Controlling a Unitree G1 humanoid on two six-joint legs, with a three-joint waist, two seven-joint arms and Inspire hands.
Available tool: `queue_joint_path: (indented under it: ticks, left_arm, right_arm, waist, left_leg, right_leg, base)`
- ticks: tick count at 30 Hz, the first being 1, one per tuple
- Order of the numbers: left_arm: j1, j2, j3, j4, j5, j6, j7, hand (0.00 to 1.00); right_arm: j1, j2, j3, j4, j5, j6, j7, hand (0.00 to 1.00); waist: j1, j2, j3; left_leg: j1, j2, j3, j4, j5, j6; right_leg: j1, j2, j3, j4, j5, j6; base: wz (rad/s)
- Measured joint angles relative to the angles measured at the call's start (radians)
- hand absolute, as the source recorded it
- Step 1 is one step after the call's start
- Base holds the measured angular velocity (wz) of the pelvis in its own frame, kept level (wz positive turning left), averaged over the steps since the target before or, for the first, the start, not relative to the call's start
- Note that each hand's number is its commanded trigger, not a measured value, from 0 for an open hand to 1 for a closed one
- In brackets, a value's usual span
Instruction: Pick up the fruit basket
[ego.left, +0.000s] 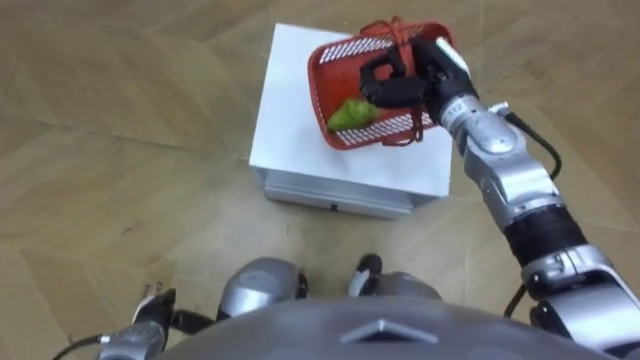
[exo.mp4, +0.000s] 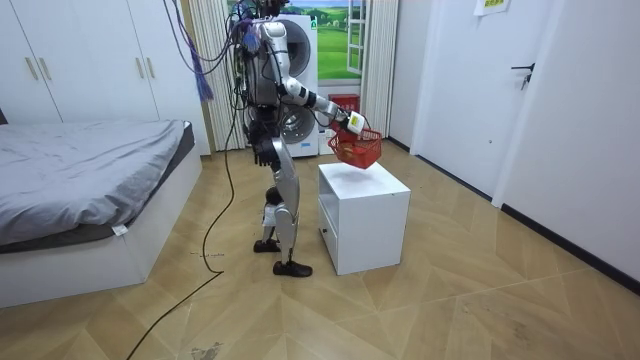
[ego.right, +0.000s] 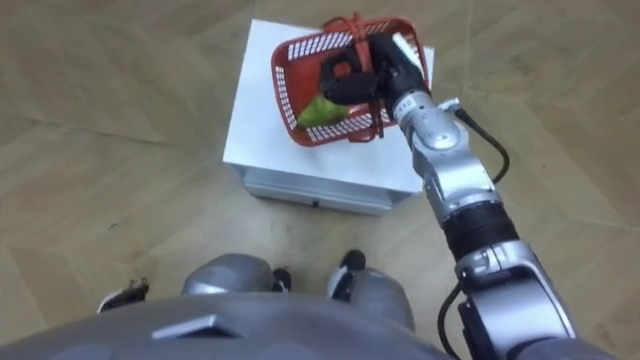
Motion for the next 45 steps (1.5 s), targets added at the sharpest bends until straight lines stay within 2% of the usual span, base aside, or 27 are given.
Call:
queue_joint_path:
  ticks: [9, 12, 16, 17, 18, 20, 22, 38, 45]
  left_arm:
    - [0.007, -0.003, 0.001, 0.006, 0.000, 0.000, -0.026, 0.00]
    - [0.014, -0.003, 0.000, 0.009, 0.000, 0.007, -0.027, 0.00]
    - [0.019, -0.003, -0.017, 0.027, -0.002, 0.008, -0.028, 0.00]
    - [0.020, -0.005, -0.023, 0.040, -0.002, 0.009, -0.028, 0.00]
    - [0.022, -0.005, -0.023, 0.042, -0.002, 0.013, -0.028, 0.00]
    - [0.026, -0.009, -0.025, 0.040, -0.003, 0.020, -0.028, 0.00]
    - [0.032, -0.013, -0.043, 0.040, -0.004, 0.020, -0.028, 0.00]
    - [0.039, -0.040, -0.043, 0.037, -0.005, 0.020, -0.025, 0.00]
    - [0.039, -0.040, -0.042, 0.025, -0.004, 0.021, -0.024, 0.00]
  right_arm:
    - [0.000, 0.002, -0.003, 0.067, 0.019, -0.004, -0.034, 1.00]
    - [-0.001, 0.005, -0.005, 0.082, 0.019, -0.006, -0.046, 1.00]
    - [-0.016, 0.009, -0.012, 0.172, 0.019, -0.013, -0.071, 1.00]
    - [-0.018, 0.009, -0.012, 0.178, 0.020, -0.015, -0.078, 0.31]
    - [-0.019, 0.010, -0.012, 0.179, 0.020, -0.017, -0.080, 0.00]
    - [-0.025, 0.012, -0.011, 0.221, 0.021, -0.045, -0.081, 0.00]
    - [-0.026, 0.013, -0.011, 0.261, 0.020, -0.045, -0.080, 0.00]
    - [-0.025, 0.023, -0.011, 0.302, 0.016, -0.054, -0.060, 0.00]
    - [-0.025, 0.025, -0.012, 0.330, 0.010, -0.054, -0.061, 0.00]
  waist:
    - [0.013, -0.009, 0.0020]
    - [0.013, -0.003, 0.0045]
    - [0.017, 0.018, 0.0099]
    - [0.018, 0.022, 0.0076]
    - [0.018, 0.023, 0.0063]
    - [0.014, 0.029, 0.0031]
    - [0.014, 0.034, -0.0014]
    - [0.011, 0.034, -0.0020]
    - [0.010, 0.031, -0.0034]
  left_leg:
    - [-0.023, -0.003, -0.027, 0.003, -0.004, 0.004]
    - [-0.046, -0.004, -0.037, 0.021, -0.010, 0.006]
    - [-0.055, -0.007, -0.043, 0.021, -0.010, 0.007]
    - [-0.058, -0.007, -0.042, 0.019, -0.010, 0.007]
    - [-0.062, -0.007, -0.041, 0.019, -0.010, 0.007]
    - [-0.071, -0.006, -0.037, 0.022, -0.010, 0.006]
    - [-0.070, -0.004, -0.031, 0.022, -0.010, 0.006]
    - [-0.071, -0.004, -0.025, 0.021, -0.010, 0.006]
    - [-0.069, -0.004, -0.027, 0.021, -0.010, 0.006]
  right_leg:
    - [-0.003, -0.003, -0.052, -0.008, -0.006, -0.002]
    - [-0.013, -0.006, -0.071, -0.011, -0.006, -0.001]
    - [-0.018, -0.011, -0.071, -0.010, -0.007, 0.000]
    - [-0.023, -0.012, -0.069, -0.007, -0.009, 0.004]
    - [-0.027, -0.012, -0.068, -0.006, -0.009, 0.005]
    - [-0.034, -0.014, -0.072, -0.009, -0.010, 0.005]
    - [-0.033, -0.014, -0.073, -0.008, -0.010, 0.005]
    - [-0.035, -0.012, -0.070, -0.007, -0.011, 0.006]
    - [-0.032, -0.013, -0.072, -0.007, -0.011, 0.006]
  base:
    - [0.12]
    - [0.06]
    - [0.08]
    - [0.00]
    - [0.00]
    - [0.04]
    - [0.02]
    - [-0.01]
    - [0.00]
